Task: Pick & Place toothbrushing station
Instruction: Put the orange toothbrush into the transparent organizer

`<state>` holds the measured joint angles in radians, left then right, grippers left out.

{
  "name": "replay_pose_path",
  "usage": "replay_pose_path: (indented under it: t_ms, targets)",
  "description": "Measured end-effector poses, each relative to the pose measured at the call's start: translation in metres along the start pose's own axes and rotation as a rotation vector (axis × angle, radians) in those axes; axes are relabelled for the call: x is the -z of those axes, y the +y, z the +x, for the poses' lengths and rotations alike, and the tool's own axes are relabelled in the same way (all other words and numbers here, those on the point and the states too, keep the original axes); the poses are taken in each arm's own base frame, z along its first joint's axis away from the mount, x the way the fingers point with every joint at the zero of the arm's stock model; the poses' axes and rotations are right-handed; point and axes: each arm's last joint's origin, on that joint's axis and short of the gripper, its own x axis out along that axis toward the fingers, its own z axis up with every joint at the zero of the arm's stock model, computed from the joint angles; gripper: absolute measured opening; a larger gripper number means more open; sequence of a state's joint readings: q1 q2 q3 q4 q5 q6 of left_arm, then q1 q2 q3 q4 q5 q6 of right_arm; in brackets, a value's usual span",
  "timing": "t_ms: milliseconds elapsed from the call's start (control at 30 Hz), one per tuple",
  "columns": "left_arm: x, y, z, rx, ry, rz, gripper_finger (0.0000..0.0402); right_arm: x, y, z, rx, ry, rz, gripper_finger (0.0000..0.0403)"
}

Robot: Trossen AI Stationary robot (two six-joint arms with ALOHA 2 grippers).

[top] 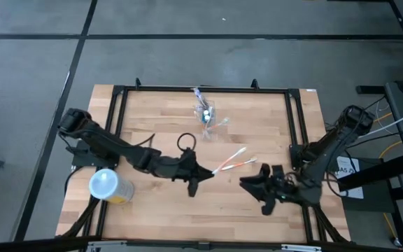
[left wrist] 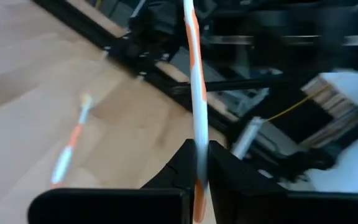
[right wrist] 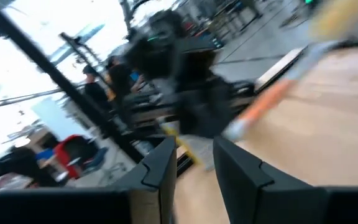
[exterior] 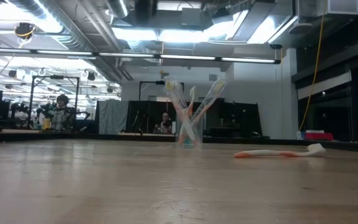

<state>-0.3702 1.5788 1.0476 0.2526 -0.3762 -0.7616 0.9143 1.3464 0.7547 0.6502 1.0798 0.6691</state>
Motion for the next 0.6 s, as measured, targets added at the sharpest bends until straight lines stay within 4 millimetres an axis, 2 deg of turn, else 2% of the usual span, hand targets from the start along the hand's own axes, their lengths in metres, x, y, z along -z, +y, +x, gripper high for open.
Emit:
replay_pose_path:
  t_ms: [100,267,467,600]
  targets:
    - [0.001,-0.012,-0.012,0.029,-0.014,-0.016,0.0016,-0.004,-0.007,0.012,0.043,-0.029,-0.029,0.0115]
    - [0.008,-0.021,-0.016,0.055,-0.011,-0.071,0.0016,-0.010,-0.014,0.025,0.073,-0.052,-0.040,0.0149]
    - [0.012,-0.026,-0.018,0.080,-0.005,-0.082,0.0016,-0.014,-0.021,0.036,0.085,-0.058,-0.030,0.0196]
    - [0.012,-0.026,-0.019,0.077,-0.003,-0.089,0.0016,-0.018,-0.025,0.042,0.075,-0.051,-0.027,0.0205]
